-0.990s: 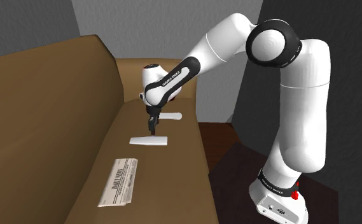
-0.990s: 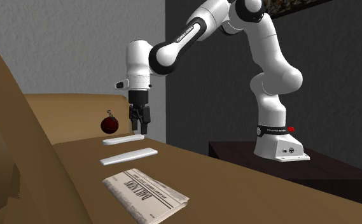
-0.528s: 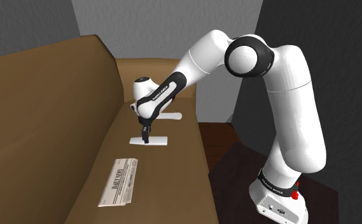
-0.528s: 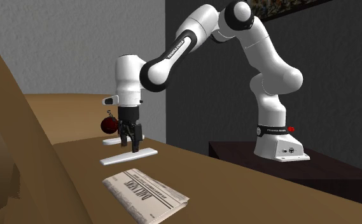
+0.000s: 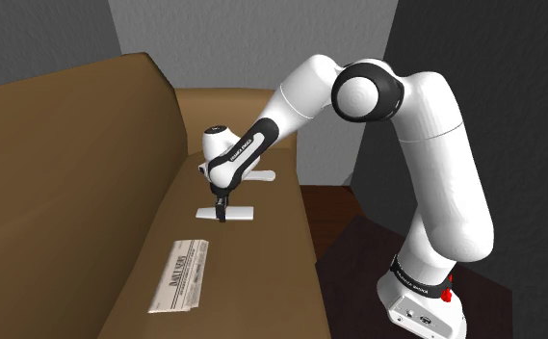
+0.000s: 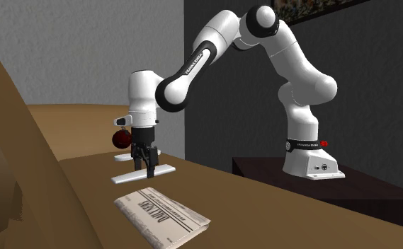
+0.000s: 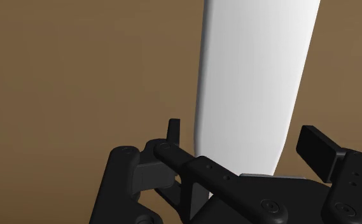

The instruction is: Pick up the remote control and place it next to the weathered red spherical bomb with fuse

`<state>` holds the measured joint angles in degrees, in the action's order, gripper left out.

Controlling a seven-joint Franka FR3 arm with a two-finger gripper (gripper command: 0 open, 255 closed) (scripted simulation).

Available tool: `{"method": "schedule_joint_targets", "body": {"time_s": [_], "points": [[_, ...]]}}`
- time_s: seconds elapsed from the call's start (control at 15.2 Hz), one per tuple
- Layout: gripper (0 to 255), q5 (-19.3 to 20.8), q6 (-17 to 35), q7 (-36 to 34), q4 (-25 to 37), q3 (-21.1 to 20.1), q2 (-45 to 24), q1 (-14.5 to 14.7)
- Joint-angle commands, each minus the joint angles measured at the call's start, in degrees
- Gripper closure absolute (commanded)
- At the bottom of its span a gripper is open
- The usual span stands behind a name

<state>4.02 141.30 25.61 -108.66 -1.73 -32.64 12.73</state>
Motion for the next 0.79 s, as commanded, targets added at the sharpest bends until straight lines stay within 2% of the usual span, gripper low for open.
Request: {"method": "schedule_joint_targets", "body": {"time_s": [0.0,0.26,0.33,0.73], "points": [[0,0.01,0.07,0.0,0.0,0.0,-0.06,0.0],[0,0.0,0.06,0.0,0.0,0.0,-0.05,0.0],[255,0.0,0.06,0.0,0.0,0.0,-0.05,0.0],[255,0.0,0.06,0.0,0.0,0.0,-0.05,0.0]]}}
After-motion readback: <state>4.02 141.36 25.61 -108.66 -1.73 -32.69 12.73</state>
